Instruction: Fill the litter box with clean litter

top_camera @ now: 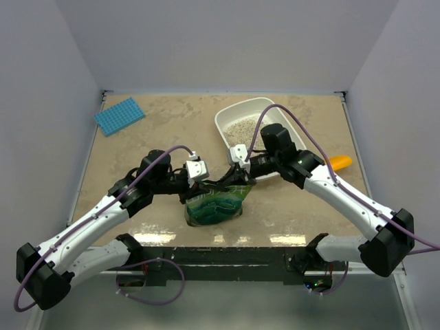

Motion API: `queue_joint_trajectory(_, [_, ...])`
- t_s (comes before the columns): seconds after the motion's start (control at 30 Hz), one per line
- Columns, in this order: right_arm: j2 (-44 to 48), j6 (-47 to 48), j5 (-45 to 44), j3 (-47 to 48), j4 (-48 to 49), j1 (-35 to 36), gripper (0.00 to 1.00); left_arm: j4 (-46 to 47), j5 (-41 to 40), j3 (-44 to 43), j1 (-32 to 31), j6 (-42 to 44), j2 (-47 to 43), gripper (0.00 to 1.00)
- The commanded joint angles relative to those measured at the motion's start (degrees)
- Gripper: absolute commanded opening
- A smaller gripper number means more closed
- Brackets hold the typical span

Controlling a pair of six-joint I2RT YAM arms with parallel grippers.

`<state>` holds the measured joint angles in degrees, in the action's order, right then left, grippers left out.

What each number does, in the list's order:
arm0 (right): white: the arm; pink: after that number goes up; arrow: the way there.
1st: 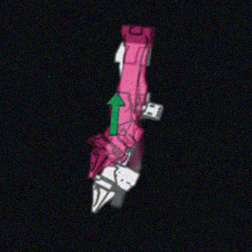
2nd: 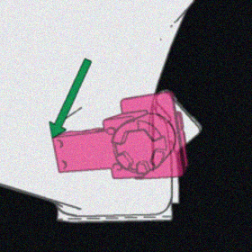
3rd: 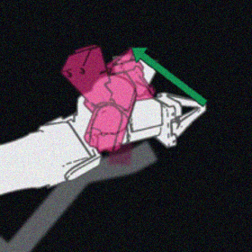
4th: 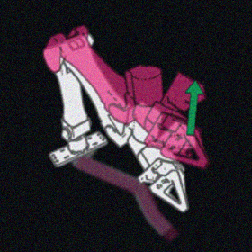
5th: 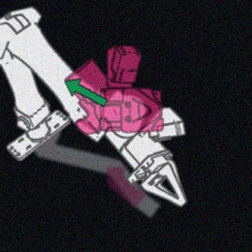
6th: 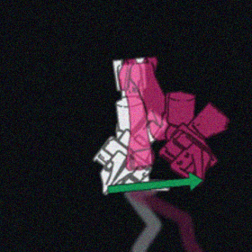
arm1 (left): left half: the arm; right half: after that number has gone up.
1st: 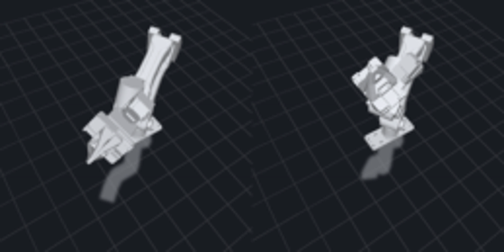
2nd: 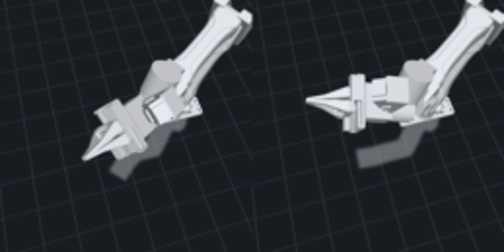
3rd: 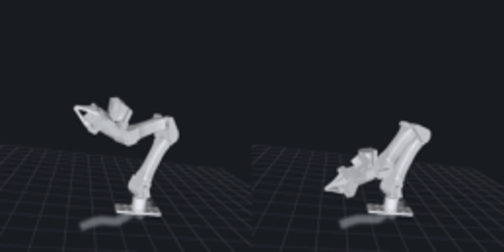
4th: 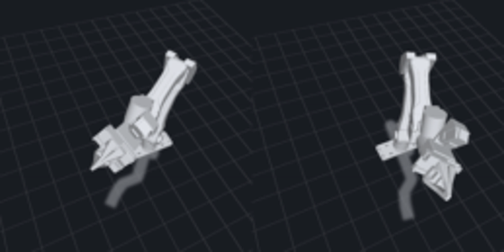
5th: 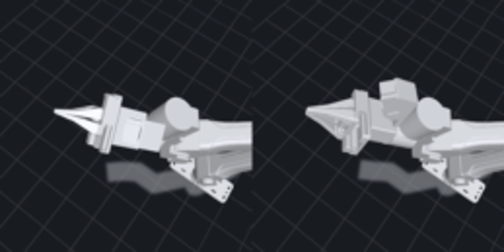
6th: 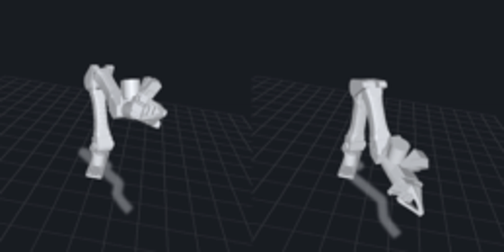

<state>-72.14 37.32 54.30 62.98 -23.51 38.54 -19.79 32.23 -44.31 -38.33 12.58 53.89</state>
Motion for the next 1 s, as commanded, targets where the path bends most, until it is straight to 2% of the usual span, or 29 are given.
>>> queue_joint_trajectory(0.0, [0.68,2.05,-4.28,1.09,-4.08,-0.14,0.0,0.55,-1.99,0.37,-0.17,-0.27,-0.8,0.0])
queue_joint_trajectory(0.2, [2.79,2.23,-13.08,0.83,-10.14,-0.14,0.0,0.81,-2.78,-0.07,-0.08,-0.71,-0.28,0.0])
queue_joint_trajectory(0.5, [-0.63,2.58,-22.29,7.94,-20.33,-0.05,0.0,-0.07,-4.19,-0.86,-0.87,-0.8,-0.8,0.0])
queue_joint_trajectory(0.97, [-5.73,2.49,-31.71,14.97,-32.12,2.59,0.0,-0.16,-5.6,-1.83,-1.66,-1.68,-1.07,0.0])
